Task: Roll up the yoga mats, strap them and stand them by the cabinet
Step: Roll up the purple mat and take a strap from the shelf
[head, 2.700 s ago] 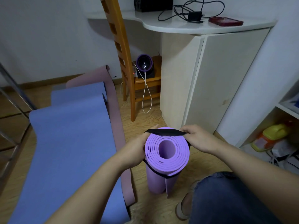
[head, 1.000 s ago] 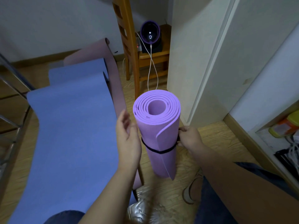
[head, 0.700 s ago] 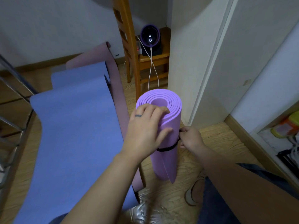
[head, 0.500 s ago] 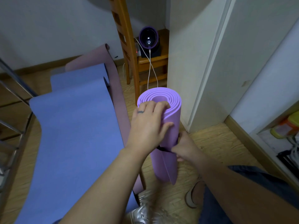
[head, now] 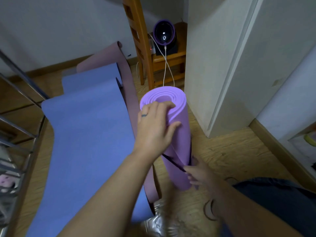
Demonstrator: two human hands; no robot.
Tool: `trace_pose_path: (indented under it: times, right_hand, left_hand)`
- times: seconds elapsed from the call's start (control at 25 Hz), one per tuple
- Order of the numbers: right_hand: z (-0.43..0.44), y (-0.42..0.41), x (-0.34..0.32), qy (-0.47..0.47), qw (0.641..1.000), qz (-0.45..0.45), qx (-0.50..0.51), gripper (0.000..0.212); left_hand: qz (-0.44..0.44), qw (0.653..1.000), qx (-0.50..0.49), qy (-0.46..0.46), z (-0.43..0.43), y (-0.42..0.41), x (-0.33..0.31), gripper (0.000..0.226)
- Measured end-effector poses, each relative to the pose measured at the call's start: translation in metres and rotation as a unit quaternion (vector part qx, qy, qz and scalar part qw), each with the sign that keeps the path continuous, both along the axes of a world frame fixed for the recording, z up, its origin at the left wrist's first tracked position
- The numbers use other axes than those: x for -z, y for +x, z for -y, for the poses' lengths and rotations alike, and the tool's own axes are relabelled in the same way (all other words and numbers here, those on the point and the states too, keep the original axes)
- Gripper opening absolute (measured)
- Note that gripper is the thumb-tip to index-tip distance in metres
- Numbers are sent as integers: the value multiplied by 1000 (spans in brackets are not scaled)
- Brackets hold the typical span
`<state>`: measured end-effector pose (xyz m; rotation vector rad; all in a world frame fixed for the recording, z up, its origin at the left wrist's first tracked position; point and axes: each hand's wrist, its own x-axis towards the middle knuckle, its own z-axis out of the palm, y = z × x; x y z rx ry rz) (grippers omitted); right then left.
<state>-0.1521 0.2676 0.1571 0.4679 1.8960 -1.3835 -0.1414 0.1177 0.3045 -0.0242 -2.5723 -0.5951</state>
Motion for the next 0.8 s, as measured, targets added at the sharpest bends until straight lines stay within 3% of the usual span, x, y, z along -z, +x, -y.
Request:
trace_pose_path:
  times: [0.08,0.2,0.28,0.48,0.56,0.68,0.8]
  right_hand:
    - [-5,-8,-12,-11,996,22,-83,53]
    - [-5,-21,-23,-4,990,33,-138,32]
    - [-7,-36,-26,46,982,-20,-182,24]
    - [-13,-113,-30,146,951,-206,-177,36]
    - [-8,-120,-24,142,941,-264,-159,28]
    - [-3,-90,9,187,909,-301,-219,6]
    - [-13,-54,46,200,939,-212,-182,37]
  left_hand:
    - [7,1000,-4,7,15,3,-1,43]
    - [18,1000,16,-9,23,3,-2,44]
    - [15,999,35,-16,21,5,-1,43]
    - [-12,995,101,-7,19,23,1,37]
    - [-31,993,116,-8,21,31,4,35]
    - [-44,994,104,-2,26,32,6,33]
    - [-25,995,97,-13,29,23,6,34]
